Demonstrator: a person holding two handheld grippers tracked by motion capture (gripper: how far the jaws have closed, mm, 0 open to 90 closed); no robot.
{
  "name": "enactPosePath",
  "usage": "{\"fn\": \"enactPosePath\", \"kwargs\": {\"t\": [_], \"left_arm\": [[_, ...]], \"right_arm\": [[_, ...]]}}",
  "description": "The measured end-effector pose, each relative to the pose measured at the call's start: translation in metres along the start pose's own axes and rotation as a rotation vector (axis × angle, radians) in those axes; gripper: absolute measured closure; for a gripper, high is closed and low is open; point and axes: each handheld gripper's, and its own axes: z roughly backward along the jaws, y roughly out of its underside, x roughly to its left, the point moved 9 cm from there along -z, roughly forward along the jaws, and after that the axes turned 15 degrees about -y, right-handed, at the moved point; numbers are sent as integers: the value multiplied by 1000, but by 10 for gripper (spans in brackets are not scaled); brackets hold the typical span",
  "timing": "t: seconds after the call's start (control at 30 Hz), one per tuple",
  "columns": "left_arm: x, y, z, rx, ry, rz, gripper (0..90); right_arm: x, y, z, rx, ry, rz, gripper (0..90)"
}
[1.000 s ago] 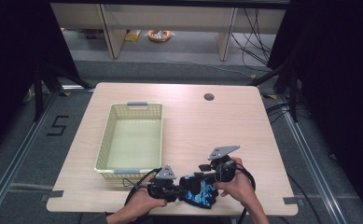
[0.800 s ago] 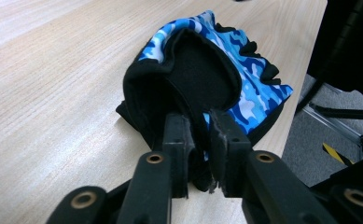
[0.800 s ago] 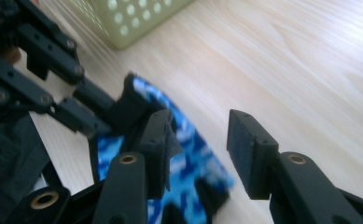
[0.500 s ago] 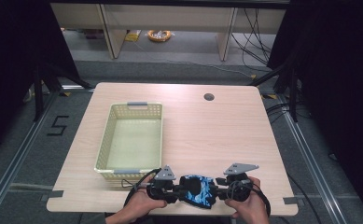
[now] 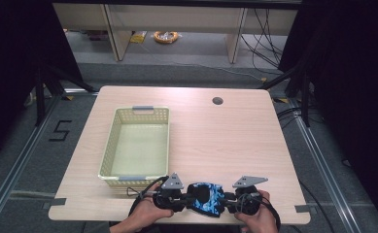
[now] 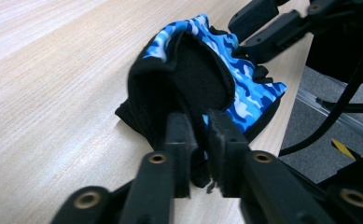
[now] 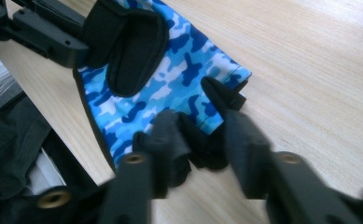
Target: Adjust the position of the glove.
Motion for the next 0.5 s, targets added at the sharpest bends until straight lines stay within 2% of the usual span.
{"fn": "enactPosePath", "kwargs": {"t": [0.03,0.07,0.13,0.23,0.27,0.3,0.33,0.4,0.5], "left_arm": [[0,0,0,0,0,0,825],[-3,-1,1,-1,21,9,833],[-4,-2,1,-8,28,25,840],[-4,-2,3,-1,36,26,845],[-4,-3,5,-2,45,37,845],[-6,-5,7,-9,62,53,847],[-6,-7,11,-15,72,52,847],[-10,-10,16,-22,99,93,847],[-11,-10,20,-19,109,74,844]], "right_arm": [[-1,0,0,-1,0,12,803],[-1,0,1,2,-8,24,868],[-2,-2,1,-14,-13,38,898],[1,-2,4,-11,-24,20,900],[0,-3,7,-10,-23,36,900],[6,-7,15,-30,-38,34,900],[9,-10,19,-47,-46,42,900],[13,-12,25,-58,-58,64,900],[19,-13,32,-67,-61,69,900]]}}
